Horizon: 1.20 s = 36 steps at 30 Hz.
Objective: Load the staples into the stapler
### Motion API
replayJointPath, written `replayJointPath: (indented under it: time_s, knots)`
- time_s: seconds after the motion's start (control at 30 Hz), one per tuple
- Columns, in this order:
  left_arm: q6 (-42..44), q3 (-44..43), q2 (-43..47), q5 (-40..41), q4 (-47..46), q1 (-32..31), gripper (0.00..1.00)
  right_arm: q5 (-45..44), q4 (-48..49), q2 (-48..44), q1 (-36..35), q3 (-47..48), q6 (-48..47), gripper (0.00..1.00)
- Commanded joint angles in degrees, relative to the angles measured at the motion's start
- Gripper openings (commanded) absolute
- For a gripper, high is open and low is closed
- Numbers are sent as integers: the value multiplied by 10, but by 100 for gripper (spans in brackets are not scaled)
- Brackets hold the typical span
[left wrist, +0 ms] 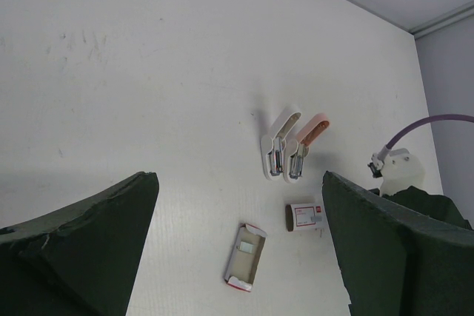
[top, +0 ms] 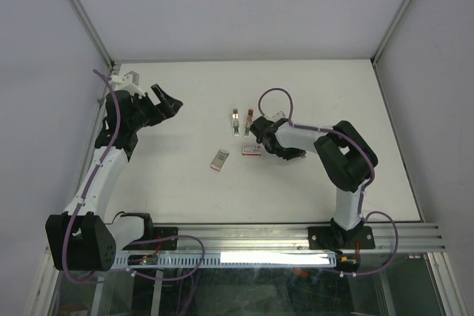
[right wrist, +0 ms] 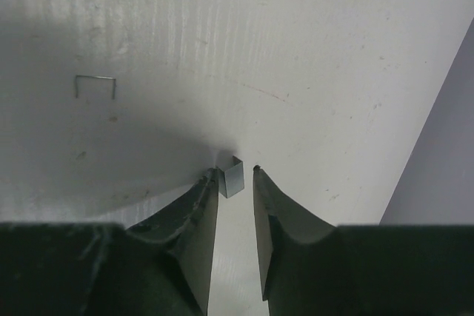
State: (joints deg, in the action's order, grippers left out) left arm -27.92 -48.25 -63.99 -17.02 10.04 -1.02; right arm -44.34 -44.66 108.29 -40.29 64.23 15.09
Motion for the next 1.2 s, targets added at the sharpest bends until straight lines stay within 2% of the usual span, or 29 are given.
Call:
replayJointPath:
  time_s: [0.0,0.07,0.2,0.3,0.47,0.67,0.93,1.17]
  knots:
    - [-9,-1,11,-12,-26,5,97,35,-6,-22,-10,25,25,30]
    - [-9,-2,11,-13,-27,5,97,49,-10,-40,-11,29,24,34]
    - [-9,-2,11,-13,-27,5,97,132,3,-103,-7,27,12,41]
    - [-8,-2,13,-13,-27,5,97,195,18,-147,15,15,6,42]
    - [-7,-2,15,-13,-27,5,97,306,57,-197,91,-17,-7,42]
    - [-6,-1,17,-9,-28,6,97,403,80,-203,172,-46,-22,45]
    - [-5,0,17,-8,-29,5,97,390,84,-172,184,-47,-20,47]
    - [-5,1,17,-9,-29,5,97,342,86,-157,187,-44,-13,42]
